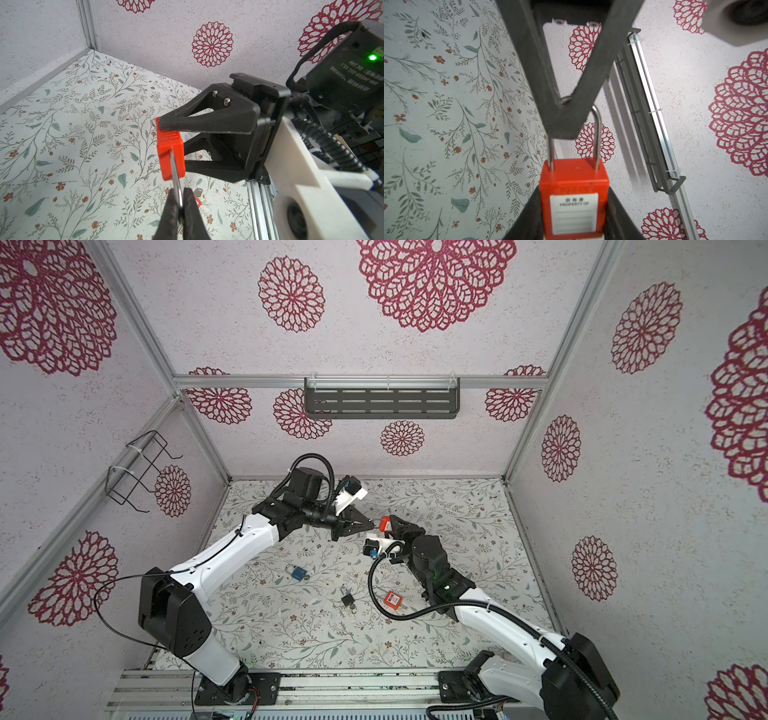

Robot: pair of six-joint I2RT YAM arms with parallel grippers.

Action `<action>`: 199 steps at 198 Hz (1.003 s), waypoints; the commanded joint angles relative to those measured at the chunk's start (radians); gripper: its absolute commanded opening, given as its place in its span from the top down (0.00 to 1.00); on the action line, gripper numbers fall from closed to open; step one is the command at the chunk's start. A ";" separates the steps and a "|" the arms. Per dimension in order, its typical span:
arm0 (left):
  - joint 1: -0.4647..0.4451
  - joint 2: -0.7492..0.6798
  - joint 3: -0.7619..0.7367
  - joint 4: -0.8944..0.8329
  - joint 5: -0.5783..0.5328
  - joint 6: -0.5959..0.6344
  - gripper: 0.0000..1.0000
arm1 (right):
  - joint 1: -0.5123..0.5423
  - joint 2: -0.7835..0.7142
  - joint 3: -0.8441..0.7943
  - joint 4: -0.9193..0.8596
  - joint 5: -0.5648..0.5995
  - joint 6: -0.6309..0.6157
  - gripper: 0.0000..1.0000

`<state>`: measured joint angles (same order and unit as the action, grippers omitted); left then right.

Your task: Lock with the key

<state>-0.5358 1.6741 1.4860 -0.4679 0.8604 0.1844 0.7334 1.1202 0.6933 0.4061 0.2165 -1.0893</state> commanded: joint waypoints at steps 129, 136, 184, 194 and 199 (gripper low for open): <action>0.109 -0.090 -0.159 0.421 0.211 -0.052 1.00 | -0.050 -0.226 0.205 -0.498 -0.152 0.211 0.13; 0.115 -0.090 -0.159 0.424 0.216 -0.049 1.00 | -0.059 -0.238 0.220 -0.541 -0.178 0.250 0.13; 0.144 -0.095 -0.189 0.521 0.265 -0.045 1.00 | -0.225 -0.233 0.304 -0.799 -0.488 0.518 0.19; 0.149 -0.101 -0.210 0.560 0.270 -0.051 1.00 | -0.275 -0.221 0.319 -0.829 -0.568 0.567 0.23; 0.153 -0.104 -0.218 0.581 0.273 -0.060 1.00 | -0.300 -0.213 0.333 -0.849 -0.614 0.589 0.24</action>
<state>-0.4042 1.6131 1.3060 -0.0170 1.0763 0.1429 0.5262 0.8860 0.9745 -0.2863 -0.1440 -0.6960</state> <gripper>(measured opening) 0.070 0.790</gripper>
